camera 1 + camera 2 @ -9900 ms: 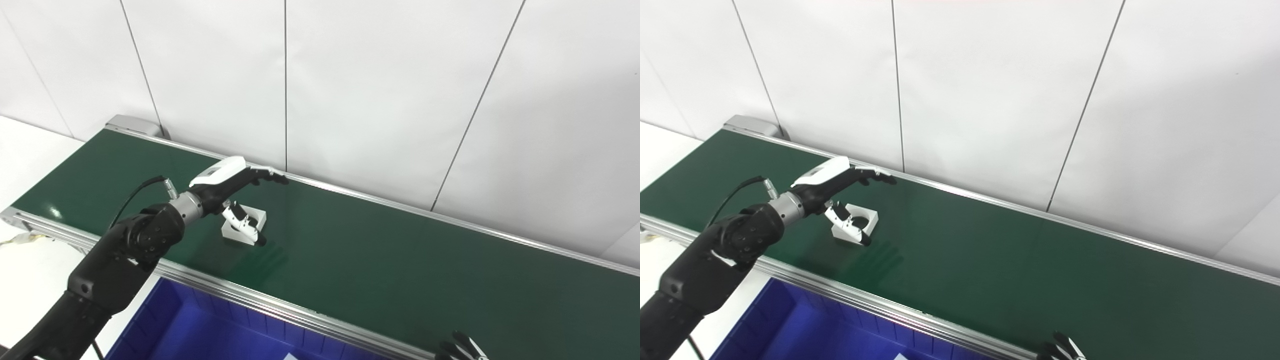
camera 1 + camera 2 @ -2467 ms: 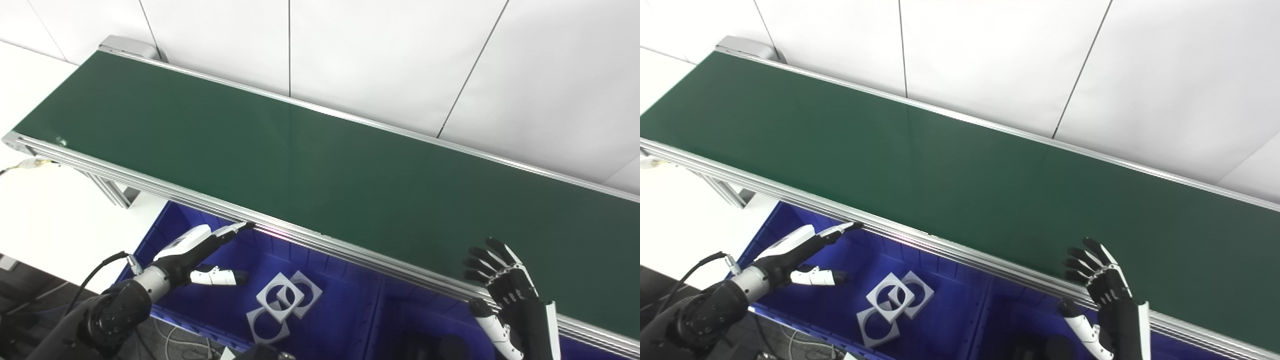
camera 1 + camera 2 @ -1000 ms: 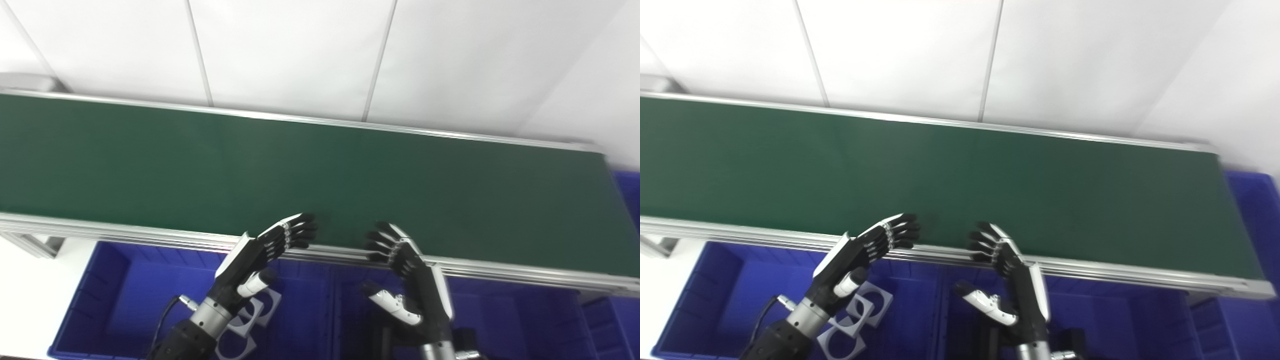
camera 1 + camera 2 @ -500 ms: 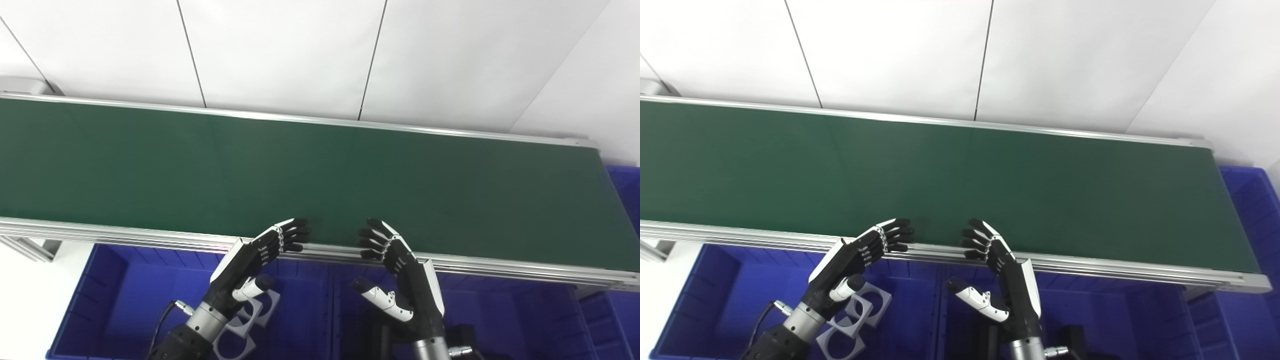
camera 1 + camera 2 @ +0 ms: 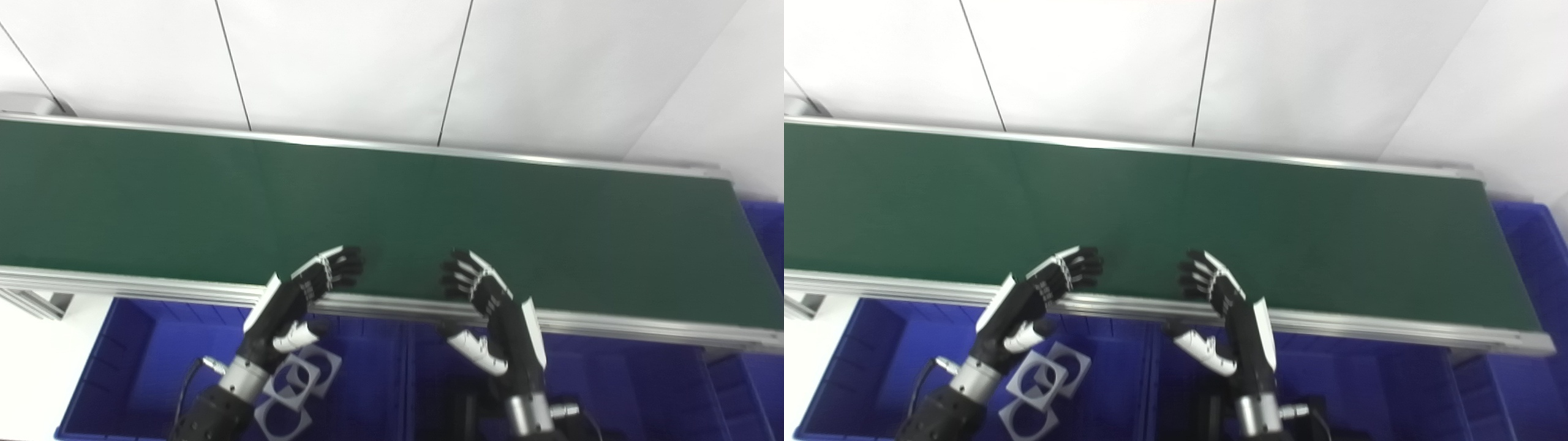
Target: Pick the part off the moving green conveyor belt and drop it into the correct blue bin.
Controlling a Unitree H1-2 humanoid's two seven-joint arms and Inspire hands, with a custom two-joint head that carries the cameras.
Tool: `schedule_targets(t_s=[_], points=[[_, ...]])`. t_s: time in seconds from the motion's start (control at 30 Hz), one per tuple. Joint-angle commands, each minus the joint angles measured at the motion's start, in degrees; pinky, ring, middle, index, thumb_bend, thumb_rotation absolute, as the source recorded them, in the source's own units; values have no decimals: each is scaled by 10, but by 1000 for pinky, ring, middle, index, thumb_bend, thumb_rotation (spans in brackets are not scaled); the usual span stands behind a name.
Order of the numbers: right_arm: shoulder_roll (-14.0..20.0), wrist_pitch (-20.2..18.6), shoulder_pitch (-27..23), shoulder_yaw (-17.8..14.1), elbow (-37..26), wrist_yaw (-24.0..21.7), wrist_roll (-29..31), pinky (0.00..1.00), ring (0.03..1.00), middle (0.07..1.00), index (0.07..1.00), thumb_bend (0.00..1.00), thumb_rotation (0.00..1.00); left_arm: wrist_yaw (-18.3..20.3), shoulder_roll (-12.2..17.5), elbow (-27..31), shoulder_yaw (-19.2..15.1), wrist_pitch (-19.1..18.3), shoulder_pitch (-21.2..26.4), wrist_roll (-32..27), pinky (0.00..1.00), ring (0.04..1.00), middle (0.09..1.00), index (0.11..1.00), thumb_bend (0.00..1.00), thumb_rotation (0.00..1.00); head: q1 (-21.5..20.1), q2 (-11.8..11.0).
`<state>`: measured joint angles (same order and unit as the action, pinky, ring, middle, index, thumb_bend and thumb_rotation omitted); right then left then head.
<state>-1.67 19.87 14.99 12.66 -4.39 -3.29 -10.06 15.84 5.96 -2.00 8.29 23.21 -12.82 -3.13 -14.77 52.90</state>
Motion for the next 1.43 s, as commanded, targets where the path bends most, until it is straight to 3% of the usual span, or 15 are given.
schedule_targets(t_s=[0.0,0.1,0.43,0.8,1.13,1.4], points=[[-11,-9,10,-1,-40,11,-5,637,713,762,826,670,589,-3,3,30,0,1,10,0,743,792,816,826,815,761,1,-1],[-13,-29,30,-5,-73,14,-3,642,717,765,828,634,587,-2,5,46,1,-16,11,-1,736,787,813,825,819,773,20,11],[-1,-50,55,-5,-102,13,5,650,729,782,842,578,581,-6,1,75,-1,-40,-7,-11,732,784,808,826,860,788,37,5],[-1,-49,62,-3,-107,14,4,650,721,777,840,599,573,-12,-3,85,-10,-37,-21,-12,736,782,802,819,861,771,33,5],[1,-58,84,1,-123,13,-5,640,713,774,838,601,619,-11,4,102,-5,-20,-52,-19,732,780,806,818,859,773,32,-8],[8,-61,93,6,-130,9,1,650,724,778,846,614,608,-8,8,111,0,-28,-67,-27,735,782,804,826,868,754,33,-14]])
